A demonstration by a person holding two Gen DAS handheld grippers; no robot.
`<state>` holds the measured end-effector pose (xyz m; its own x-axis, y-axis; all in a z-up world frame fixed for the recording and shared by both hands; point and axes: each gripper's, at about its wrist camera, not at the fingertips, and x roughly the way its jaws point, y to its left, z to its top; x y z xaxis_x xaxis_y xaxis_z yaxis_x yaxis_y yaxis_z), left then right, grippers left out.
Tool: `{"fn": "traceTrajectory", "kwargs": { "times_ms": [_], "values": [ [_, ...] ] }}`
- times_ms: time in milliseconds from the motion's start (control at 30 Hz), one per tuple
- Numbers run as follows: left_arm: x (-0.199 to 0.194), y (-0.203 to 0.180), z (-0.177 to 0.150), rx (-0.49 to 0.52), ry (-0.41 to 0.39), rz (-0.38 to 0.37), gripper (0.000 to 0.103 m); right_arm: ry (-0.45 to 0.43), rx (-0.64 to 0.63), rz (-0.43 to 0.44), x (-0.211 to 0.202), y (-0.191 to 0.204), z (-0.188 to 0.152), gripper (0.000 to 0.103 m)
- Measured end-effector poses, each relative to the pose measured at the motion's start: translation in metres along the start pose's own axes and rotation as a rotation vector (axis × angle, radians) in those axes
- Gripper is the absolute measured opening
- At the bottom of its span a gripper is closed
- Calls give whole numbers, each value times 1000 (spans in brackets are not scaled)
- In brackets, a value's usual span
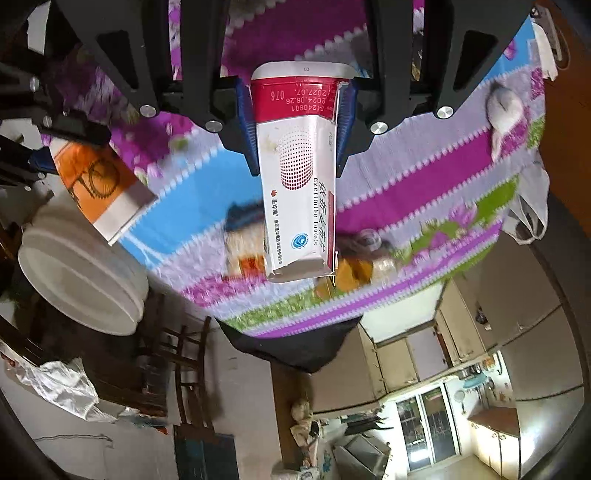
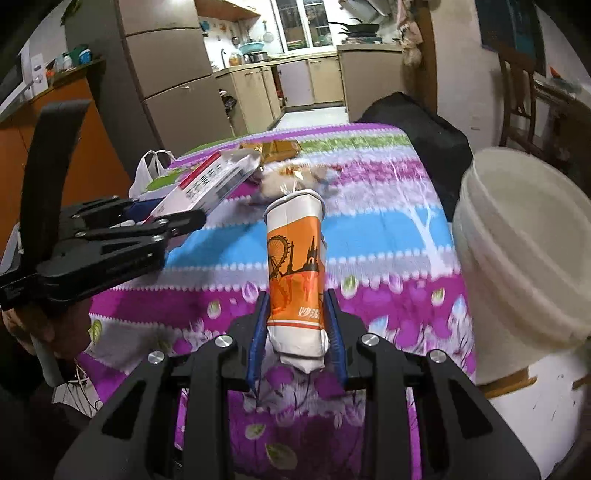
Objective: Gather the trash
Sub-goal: 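Carry the orange cup in the right tool while the left tool carries the white box over the bucket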
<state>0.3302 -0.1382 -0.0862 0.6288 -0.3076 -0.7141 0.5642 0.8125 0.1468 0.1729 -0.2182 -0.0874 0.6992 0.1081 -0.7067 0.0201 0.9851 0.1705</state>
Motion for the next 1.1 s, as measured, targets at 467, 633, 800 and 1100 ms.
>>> {"fn": "traceTrajectory", "kwargs": {
  "times_ms": [467,633,800,1100],
  "values": [
    [-19,-32,85,95,-131,35,37,-22,9,-15,-54,-38,74,29],
    [-18,-58,112,148,-158,18,37,-26,56,-94,-79,-75,87,29],
    [-14,-98,140,222,-188,-19,37,-8,103,-207,-102,-120,91,29],
    [8,-185,183,360,-184,-130,37,45,216,-343,-125,-193,91,30]
  ]
}}
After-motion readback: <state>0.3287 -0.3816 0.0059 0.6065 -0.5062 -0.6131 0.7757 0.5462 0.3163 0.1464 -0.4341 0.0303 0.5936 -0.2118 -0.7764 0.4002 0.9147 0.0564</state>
